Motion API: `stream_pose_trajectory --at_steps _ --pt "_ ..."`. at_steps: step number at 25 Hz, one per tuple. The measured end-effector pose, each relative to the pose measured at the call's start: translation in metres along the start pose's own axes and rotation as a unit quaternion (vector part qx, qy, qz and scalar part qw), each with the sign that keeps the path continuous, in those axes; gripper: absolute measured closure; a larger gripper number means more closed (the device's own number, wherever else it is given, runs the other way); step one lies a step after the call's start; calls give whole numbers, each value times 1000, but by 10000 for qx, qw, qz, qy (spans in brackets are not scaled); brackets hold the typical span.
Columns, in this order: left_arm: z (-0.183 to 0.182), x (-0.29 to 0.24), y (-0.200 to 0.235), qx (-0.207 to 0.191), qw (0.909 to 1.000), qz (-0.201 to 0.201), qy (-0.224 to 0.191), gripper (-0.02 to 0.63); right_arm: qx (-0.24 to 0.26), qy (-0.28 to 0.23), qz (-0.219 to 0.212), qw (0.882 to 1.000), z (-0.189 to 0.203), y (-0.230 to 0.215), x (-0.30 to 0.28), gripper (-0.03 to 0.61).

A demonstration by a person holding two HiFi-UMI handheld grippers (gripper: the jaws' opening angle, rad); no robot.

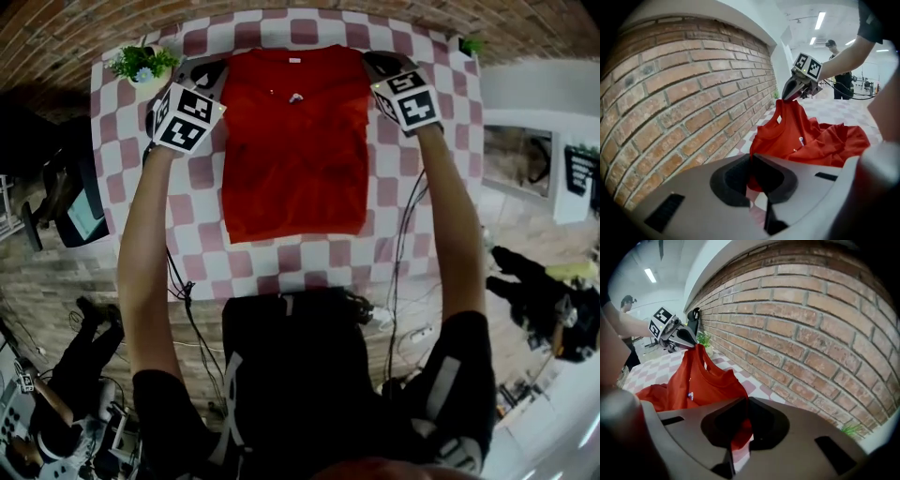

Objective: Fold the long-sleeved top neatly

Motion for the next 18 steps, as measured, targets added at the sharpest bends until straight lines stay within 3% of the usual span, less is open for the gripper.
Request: stream_pose_trajectory --at_steps 9,18 --pt "-37 74 -20 -510 9968 -192 -588 597 88 -448 323 9984 -26 17 85 557" --pt "-31 144 -72 -331 9940 -89 -1036 597 -74 -845 347 9958 -7 73 164 557"
Point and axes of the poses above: the fingertips, and each gripper's own axes: x backward along the fingers, y to its left, z out of its underside, the point moved 6 cm from there along x, backward along the fingers, and after that the axes turned 6 degrees about x, right-handed, at the moved point
